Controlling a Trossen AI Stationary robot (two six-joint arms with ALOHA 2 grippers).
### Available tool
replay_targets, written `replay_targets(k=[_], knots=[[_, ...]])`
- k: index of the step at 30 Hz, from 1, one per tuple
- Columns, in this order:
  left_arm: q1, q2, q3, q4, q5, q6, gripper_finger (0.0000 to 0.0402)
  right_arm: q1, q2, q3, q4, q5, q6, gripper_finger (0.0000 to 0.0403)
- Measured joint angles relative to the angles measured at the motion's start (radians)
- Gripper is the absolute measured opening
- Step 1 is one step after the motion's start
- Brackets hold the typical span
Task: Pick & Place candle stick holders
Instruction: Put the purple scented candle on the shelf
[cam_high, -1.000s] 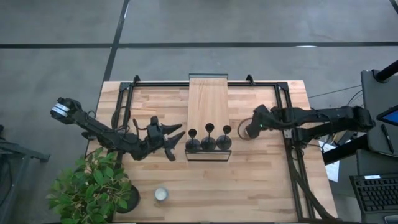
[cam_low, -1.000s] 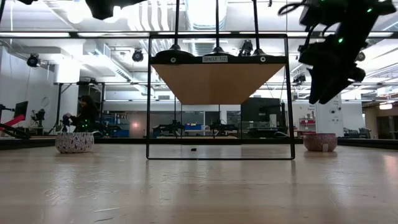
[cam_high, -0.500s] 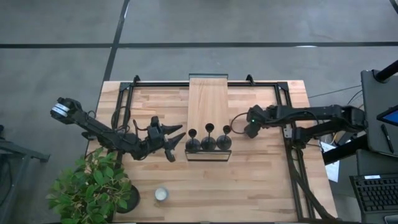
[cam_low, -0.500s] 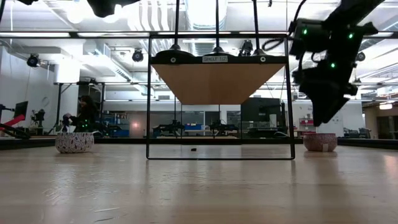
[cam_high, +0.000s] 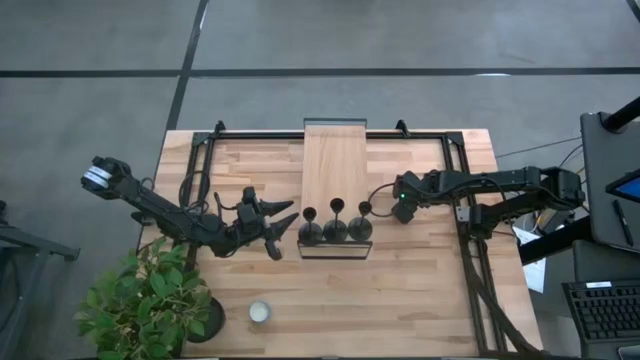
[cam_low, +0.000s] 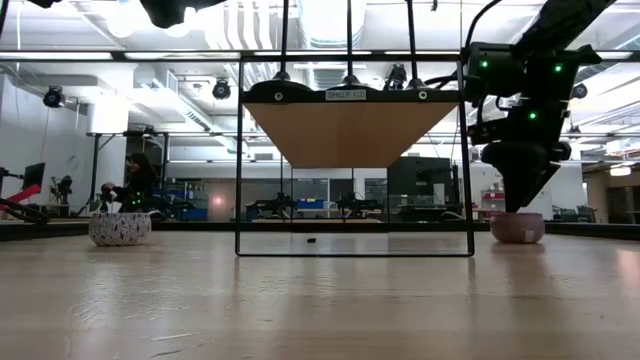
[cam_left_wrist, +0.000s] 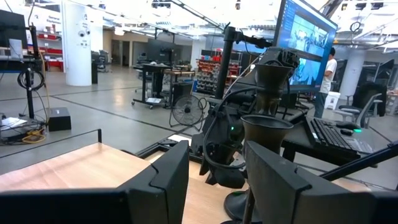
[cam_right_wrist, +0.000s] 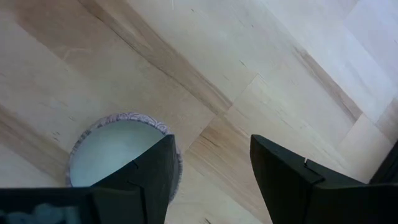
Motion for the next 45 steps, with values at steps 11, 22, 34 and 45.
replay_targets(k=[11,22,34,45], knots=[[0.0,0.0,0.0,-0.002,0.0,0.0,0.0154,0.0,0.0,-0.025,0.02,-0.048,0.009,0.016],[0.0,0.0,-0.001,-0.002,0.0,0.0,0.0154,0.0,-0.003,-0.08,0.074,-0.056,0.009,0.0108],[0.0,0.0,-0.002,-0.003,0.0,0.0,0.0154,0.0,-0.004,-0.08,0.122,-0.105,-0.011,0.0013],[0.001,0.0,-0.005,-0.004,-0.001,0.0,0.0154,0.017,-0.079,-0.08,0.122,-0.11,-0.014,0.0009]])
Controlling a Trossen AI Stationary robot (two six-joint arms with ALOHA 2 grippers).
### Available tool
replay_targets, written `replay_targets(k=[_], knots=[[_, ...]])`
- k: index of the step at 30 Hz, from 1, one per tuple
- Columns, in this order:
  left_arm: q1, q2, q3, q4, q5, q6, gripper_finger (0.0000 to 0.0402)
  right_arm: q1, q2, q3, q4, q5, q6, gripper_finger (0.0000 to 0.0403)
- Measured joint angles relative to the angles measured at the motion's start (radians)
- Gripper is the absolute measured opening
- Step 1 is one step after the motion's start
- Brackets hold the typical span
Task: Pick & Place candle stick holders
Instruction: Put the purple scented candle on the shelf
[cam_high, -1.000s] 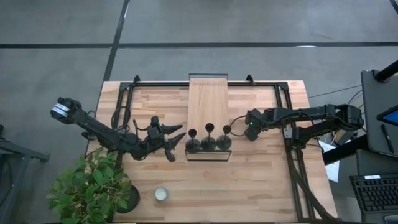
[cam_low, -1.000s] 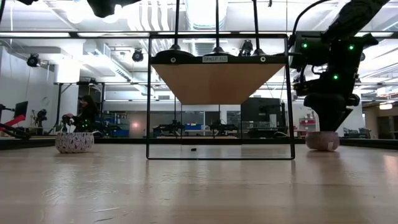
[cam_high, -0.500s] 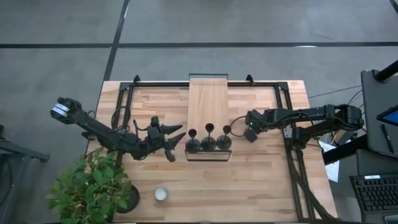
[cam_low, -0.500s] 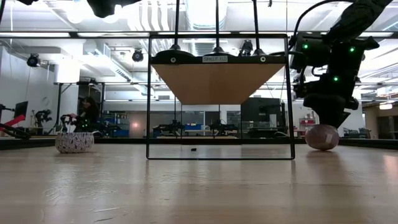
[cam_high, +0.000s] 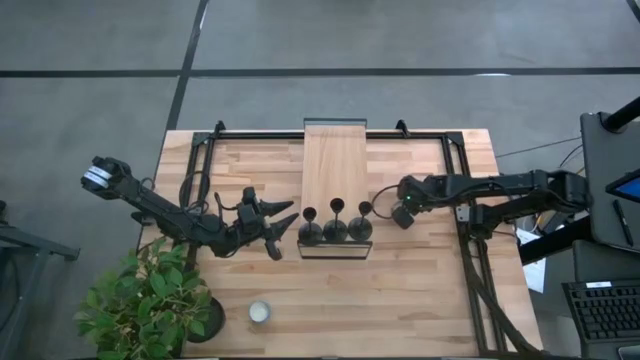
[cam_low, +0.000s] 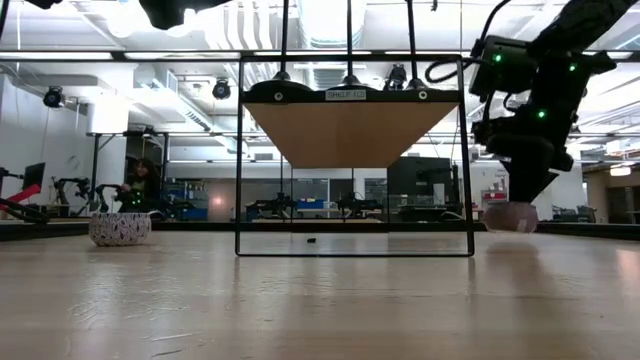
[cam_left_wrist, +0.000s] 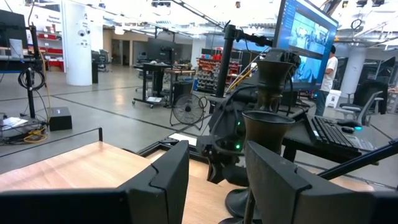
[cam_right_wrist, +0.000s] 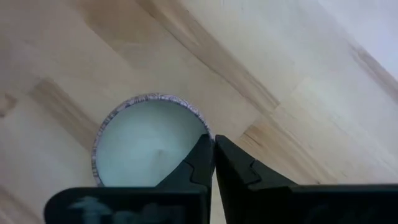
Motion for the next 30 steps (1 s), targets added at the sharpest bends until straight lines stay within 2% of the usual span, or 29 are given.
replay_targets(k=[11,15,18,24,30], knots=[[0.002,0.0,0.0,0.0,0.0,0.0,0.0154,0.002,-0.063,0.0,0.0,-0.026,0.001,0.0008],[0.002,0.0,0.0,0.0,0.0,0.0,0.0154,0.002,-0.082,0.026,-0.012,0.01,0.0,0.0008],[0.002,0.0,0.0,0.0,0.0,0.003,0.0154,0.001,-0.091,0.077,-0.03,0.025,-0.005,0.0008],[0.002,0.0,0.0,0.0,0.0,0.002,0.0154,-0.016,-0.07,0.251,-0.202,0.108,-0.035,0.0008],[0.002,0.0,0.0,-0.006,0.0,0.002,0.0154,-0.086,-0.034,0.417,-0.241,0.089,-0.138,0.0008]])
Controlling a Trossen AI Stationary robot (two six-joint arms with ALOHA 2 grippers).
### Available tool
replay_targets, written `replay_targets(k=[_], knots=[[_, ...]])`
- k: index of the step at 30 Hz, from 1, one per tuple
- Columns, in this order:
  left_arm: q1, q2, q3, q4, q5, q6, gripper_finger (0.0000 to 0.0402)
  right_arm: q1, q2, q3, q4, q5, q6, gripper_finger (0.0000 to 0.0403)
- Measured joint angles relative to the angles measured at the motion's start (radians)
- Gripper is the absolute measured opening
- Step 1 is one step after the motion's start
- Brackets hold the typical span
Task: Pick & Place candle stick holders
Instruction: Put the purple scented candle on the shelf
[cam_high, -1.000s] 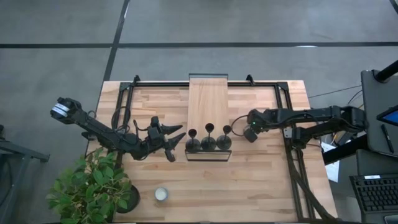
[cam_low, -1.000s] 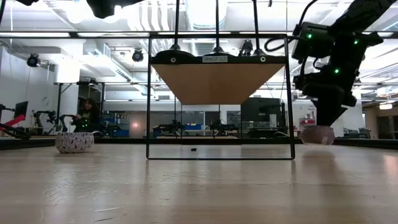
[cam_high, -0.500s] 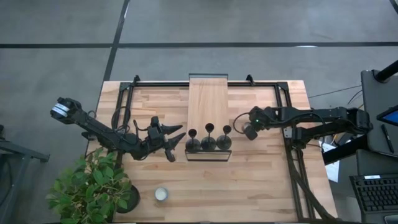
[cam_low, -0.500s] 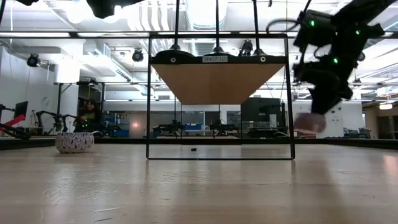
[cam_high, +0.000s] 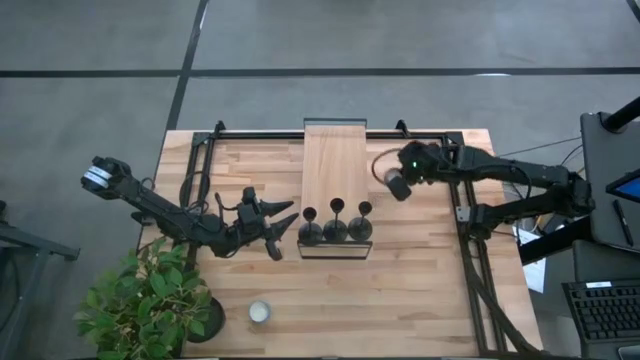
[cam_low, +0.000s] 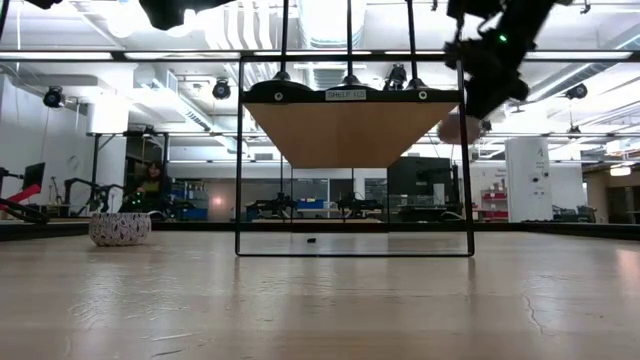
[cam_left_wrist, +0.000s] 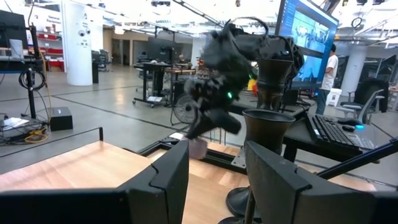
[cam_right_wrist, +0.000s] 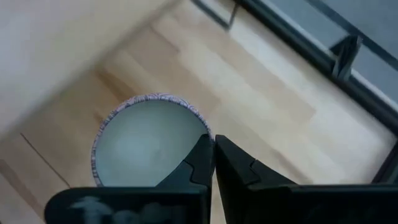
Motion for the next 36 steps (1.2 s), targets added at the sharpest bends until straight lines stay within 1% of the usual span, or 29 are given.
replay_targets(k=[2,6,9,13,19,21,26,29,32,36], knots=[[0.0,0.0,0.0,-0.001,0.0,0.0,0.0154,-0.031,0.019,0.052,-0.008,-0.023,-0.041,0.0008],[0.0,0.0,0.0,-0.003,0.0,0.0,0.0154,-0.08,0.081,0.167,-0.028,-0.03,-0.105,0.0008],[0.0,0.0,0.0,-0.003,0.0,0.0,0.0154,-0.105,0.154,0.249,-0.036,-0.042,-0.162,0.0008],[0.0,0.0,0.0,-0.004,0.0,-0.001,0.0154,-0.135,0.263,0.361,-0.036,-0.101,-0.234,0.0008],[0.0,0.0,0.0,-0.011,0.0,-0.002,0.0154,-0.186,0.416,0.508,-0.089,-0.106,-0.34,0.0008],[0.0,0.0,0.0,-0.014,0.0,0.0,0.0154,-0.205,0.453,0.541,-0.091,-0.119,-0.377,0.0008],[0.0,0.0,0.0,-0.015,0.0,0.0,0.0154,-0.256,0.531,0.608,-0.089,-0.189,-0.464,0.0008],[0.0,0.0,0.0,-0.015,0.0,0.001,0.0154,-0.281,0.565,0.639,-0.089,-0.209,-0.51,0.0008],[0.001,0.0,0.0,-0.016,0.0,0.005,0.0154,-0.304,0.594,0.661,-0.088,-0.276,-0.549,0.0008],[0.003,0.0,0.0,-0.016,0.0,0.013,0.0154,-0.315,0.63,0.687,-0.085,-0.286,-0.579,0.0008]])
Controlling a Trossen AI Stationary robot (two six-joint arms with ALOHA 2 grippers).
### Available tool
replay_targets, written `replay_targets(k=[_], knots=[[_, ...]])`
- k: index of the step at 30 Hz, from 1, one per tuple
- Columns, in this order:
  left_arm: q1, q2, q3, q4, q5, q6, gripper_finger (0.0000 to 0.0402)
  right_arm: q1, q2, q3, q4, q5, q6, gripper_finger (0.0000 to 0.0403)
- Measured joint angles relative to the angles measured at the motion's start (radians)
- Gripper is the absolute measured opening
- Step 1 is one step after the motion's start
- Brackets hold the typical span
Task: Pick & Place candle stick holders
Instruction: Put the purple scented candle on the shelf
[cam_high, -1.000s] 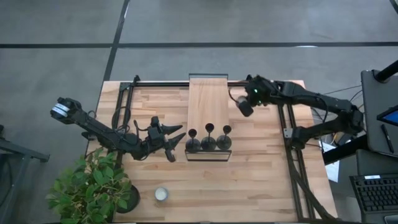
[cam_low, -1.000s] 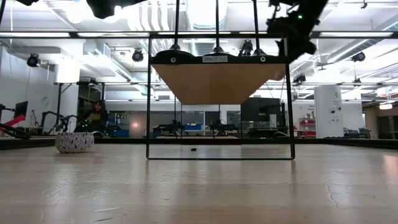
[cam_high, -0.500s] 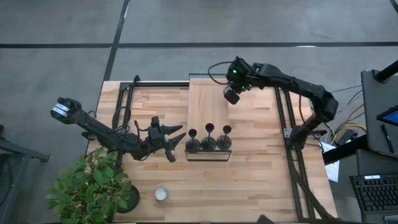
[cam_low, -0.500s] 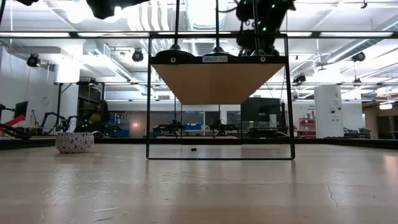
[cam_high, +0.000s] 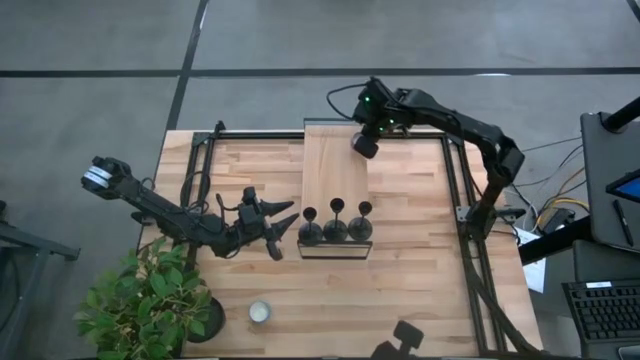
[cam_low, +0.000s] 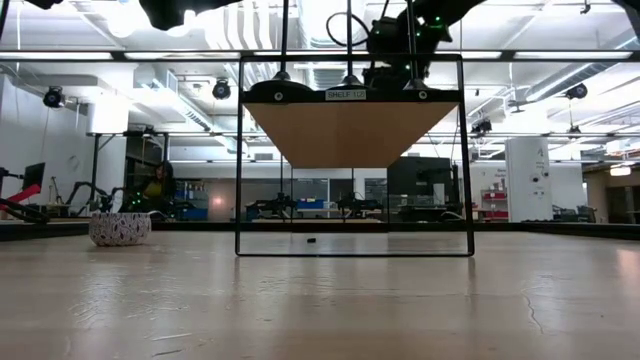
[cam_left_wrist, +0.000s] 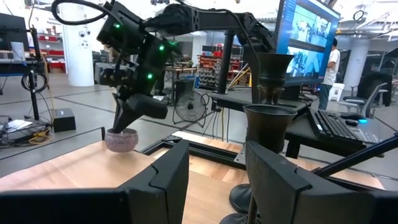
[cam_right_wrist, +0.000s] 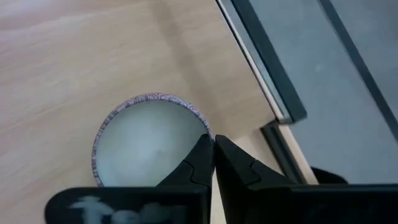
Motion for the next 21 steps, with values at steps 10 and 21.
replay_targets(k=[10,21], knots=[[0.001,0.0,0.0,0.0,0.0,0.008,0.0154,-0.003,0.037,0.057,0.007,0.0,-0.039,0.0008],[0.001,0.0,0.0,0.0,0.0,0.009,0.0154,-0.008,0.038,0.044,0.037,0.0,-0.069,0.0008]])
